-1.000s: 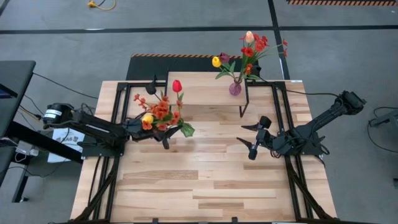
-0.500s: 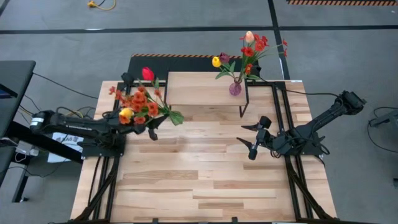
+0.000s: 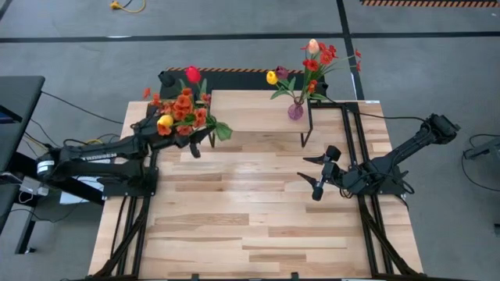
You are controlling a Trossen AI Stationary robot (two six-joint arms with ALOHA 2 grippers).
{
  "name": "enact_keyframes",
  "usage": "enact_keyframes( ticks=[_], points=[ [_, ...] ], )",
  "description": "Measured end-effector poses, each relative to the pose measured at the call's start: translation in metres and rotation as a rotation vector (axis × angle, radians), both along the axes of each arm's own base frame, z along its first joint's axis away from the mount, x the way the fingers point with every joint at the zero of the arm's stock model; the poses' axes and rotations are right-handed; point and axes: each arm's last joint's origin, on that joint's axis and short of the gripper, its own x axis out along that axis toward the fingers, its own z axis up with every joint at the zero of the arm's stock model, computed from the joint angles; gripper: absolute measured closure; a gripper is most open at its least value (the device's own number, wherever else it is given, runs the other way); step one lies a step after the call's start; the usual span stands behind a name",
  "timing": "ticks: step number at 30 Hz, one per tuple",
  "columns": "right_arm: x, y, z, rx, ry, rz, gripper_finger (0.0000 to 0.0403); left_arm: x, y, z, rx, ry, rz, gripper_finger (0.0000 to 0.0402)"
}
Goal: Pick and place flowers into a vace then onto a shelf
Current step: Put the green vase on the shelf
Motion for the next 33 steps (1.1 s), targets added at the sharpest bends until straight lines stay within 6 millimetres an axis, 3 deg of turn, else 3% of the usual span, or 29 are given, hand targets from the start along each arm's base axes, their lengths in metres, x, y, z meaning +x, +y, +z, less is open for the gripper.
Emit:
enact_keyframes(
  ticks=[10,18,33],
  points=[
    [0.0,0.0,0.0,-0.001,0.0,0.0,0.0145,0.002,0.051,-0.009,-0.058,0.039,0.067,0.0294],
    [0.0,0.0,0.0,-0.002,0.0,-0.002,0.0145,-0.007,0.079,-0.017,-0.098,0.05,0.105,0.0294],
    [0.0,0.0,0.0,-0.002,0.0,-0.003,0.0145,-0.004,0.092,-0.028,-0.134,0.069,0.093,0.0294]
  ],
)
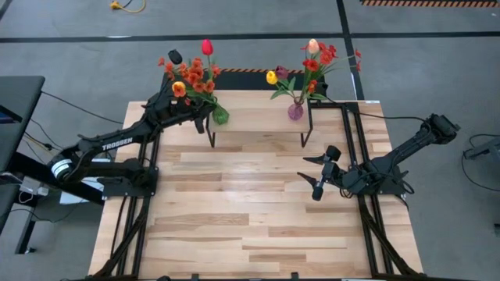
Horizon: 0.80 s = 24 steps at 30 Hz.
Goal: Pick and place flowers into a vace then onto a shelf
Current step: Put the green vase on the shelf
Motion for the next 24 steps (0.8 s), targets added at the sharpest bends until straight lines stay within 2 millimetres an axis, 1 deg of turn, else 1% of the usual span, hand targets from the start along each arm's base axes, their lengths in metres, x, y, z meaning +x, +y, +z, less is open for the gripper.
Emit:
enact_keyframes(
  ticks=[12,19,24],
  points=[
    [0.0,0.0,0.0,0.0,0.0,0.0,0.0145,0.0,0.0,0.001,0.035,-0.003,-0.021,0.0294],
    [0.0,0.0,0.0,0.002,-0.001,0.0,0.0145,0.003,0.002,0.01,0.028,0.067,-0.025,0.0294],
    [0.0,0.0,0.0,0.002,-0.001,0.0,0.0145,0.004,0.003,0.013,0.026,0.074,-0.025,0.0294]
  ],
)
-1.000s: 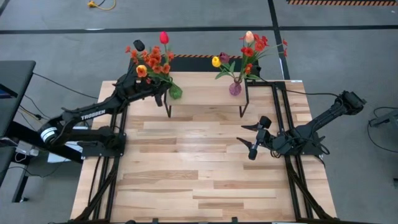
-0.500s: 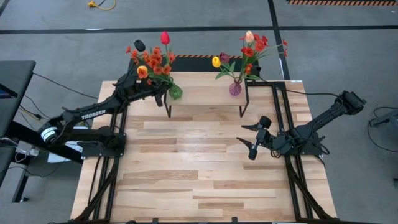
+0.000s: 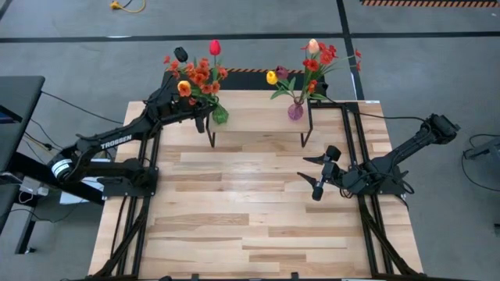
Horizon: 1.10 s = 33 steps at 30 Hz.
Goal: Pick and place flowers into a vace then onto a shelf
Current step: Put the green vase on the shelf, then return to Home Position
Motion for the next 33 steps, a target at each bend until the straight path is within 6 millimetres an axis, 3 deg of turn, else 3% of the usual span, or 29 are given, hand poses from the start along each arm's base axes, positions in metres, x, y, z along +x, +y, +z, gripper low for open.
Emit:
enact_keyframes(
  ticks=[16,33],
  points=[
    [0.0,0.0,0.0,0.001,0.0,0.001,0.0145,0.0036,0.0008,-0.0039,0.004,0.029,-0.006,0.0291],
    [0.0,0.0001,0.0,0.001,0.0,0.002,0.0145,0.0057,-0.0012,-0.0059,0.018,0.049,0.015,0.0201]
  ],
)
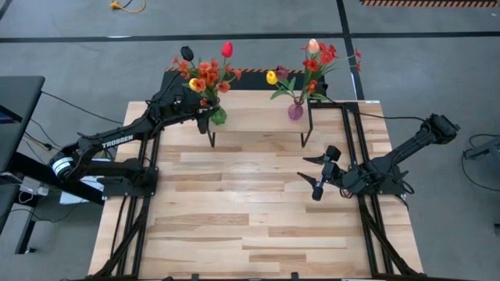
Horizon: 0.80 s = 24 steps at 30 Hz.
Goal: Pick and place flowers into a vace then onto a shelf
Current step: Return to Home Position
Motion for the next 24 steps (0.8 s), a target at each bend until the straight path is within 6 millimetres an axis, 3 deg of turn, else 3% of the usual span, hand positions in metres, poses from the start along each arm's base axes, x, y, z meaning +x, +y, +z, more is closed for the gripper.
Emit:
enact_keyframes(
  ticks=[16,24],
  points=[
    [0.0,0.0,0.0,0.0,0.0,0.0,0.0145,-0.001,-0.001,0.0,0.001,0.003,0.017,0.0193],
    [0.0,0.0,0.0,0.001,0.0,0.0,0.0145,-0.011,-0.009,0.007,0.019,0.043,0.072,0.0193]
  ],
)
